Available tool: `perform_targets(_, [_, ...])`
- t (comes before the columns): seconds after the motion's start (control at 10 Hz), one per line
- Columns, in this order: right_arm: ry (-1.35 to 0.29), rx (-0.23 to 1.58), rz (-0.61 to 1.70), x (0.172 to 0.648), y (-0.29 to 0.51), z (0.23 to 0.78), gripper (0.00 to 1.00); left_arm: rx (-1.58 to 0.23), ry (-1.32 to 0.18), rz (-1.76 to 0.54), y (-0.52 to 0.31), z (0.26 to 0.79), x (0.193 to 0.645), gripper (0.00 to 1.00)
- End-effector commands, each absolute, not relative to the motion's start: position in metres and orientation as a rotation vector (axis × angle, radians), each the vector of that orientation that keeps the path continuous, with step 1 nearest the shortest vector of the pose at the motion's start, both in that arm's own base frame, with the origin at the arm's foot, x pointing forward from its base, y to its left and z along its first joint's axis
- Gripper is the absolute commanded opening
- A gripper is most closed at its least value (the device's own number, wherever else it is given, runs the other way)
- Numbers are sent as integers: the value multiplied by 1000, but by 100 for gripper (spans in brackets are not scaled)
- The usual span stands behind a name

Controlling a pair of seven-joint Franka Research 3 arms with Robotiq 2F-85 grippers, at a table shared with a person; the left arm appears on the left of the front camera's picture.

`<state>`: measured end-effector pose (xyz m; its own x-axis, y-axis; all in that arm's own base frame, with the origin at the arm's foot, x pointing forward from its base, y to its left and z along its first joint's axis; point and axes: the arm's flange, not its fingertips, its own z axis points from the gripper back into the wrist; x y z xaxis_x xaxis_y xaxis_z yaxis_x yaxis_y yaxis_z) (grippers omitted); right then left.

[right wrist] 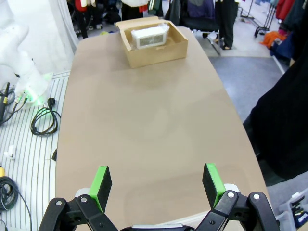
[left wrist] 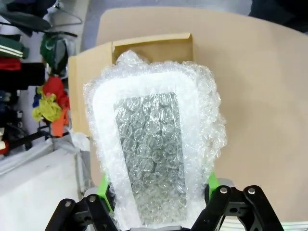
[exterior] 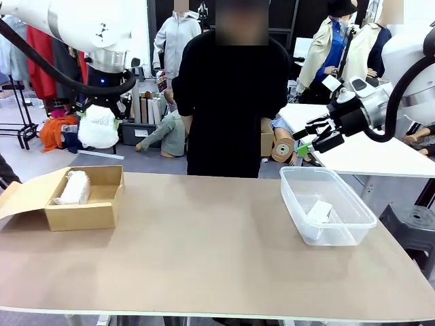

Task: Separate and place wrapped and unwrapped clocks.
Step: If the picked Digital clock is wrapped, place it in the Package Box ; if not, place it in the Organizing box.

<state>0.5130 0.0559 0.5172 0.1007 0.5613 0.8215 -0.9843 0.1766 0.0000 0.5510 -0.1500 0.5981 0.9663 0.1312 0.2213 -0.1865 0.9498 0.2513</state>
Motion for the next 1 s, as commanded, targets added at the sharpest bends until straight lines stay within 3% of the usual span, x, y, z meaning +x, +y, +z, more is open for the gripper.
perform_targets(0.0, [-808,660,1264,514,59,518,100,290,-165,170,-146,596,555,0])
perform_targets(0.5, [-808,660,1264,514,59,518,100,292,-159,168,-148,588,554,0])
perform_targets(0.9, [-808,660,1264,514,59,518,100,235,-107,329,-118,519,590,0])
